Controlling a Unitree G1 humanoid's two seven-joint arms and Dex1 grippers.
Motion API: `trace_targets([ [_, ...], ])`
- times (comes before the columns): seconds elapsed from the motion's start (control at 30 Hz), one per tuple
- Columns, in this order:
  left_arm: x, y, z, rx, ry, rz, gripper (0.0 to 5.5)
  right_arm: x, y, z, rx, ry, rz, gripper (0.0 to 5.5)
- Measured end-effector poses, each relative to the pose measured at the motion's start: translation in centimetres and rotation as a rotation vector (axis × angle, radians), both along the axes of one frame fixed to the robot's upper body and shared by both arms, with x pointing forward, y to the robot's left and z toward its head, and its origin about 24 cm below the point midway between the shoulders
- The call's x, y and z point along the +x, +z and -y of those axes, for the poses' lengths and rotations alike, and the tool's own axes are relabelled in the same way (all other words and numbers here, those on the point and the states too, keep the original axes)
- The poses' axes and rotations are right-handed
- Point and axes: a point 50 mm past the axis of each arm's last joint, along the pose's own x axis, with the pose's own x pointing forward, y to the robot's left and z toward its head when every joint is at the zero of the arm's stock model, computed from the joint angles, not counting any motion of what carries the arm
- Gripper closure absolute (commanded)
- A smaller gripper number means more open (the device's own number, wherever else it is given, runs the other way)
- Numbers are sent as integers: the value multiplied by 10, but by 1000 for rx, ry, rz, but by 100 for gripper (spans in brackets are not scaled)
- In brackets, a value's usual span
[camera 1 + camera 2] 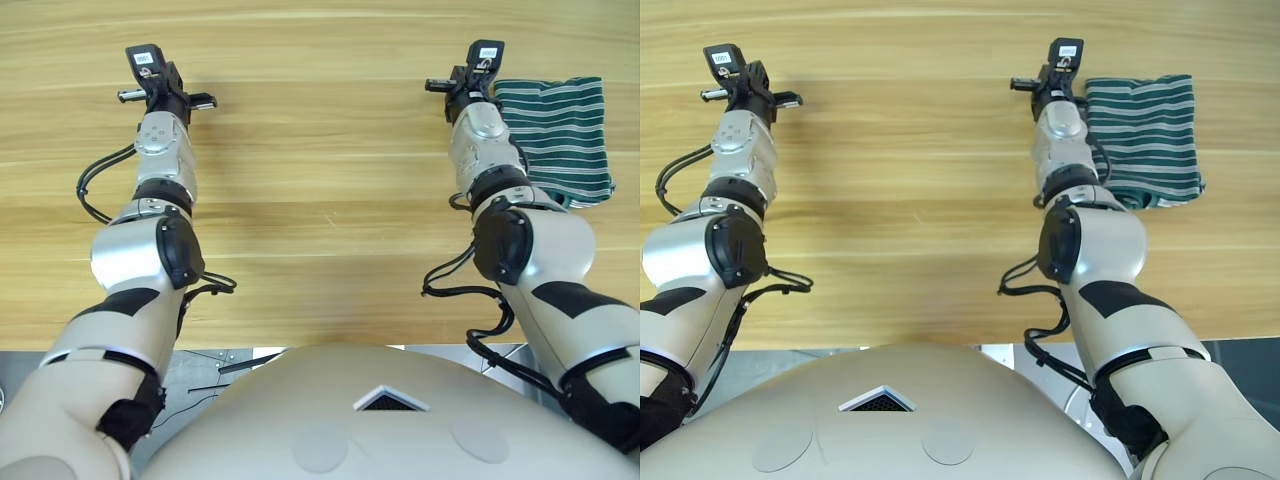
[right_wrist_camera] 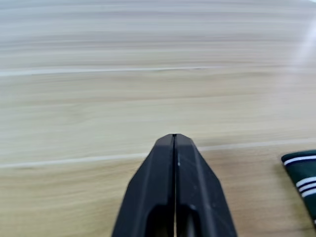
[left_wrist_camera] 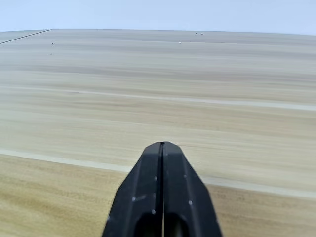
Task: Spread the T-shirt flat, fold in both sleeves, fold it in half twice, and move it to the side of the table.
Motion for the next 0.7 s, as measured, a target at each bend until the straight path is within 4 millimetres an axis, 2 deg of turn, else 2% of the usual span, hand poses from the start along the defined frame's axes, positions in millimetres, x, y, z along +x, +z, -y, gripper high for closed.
trace_targets([
  [0.17, 2, 1, 2, -53, 0, 3, 550, -1, -1, 4, 94, -29, -4, 549],
  [0.7, 2, 1, 4, -65, -9, 1, 550, -1, 1, 11, 81, -39, -1, 549],
])
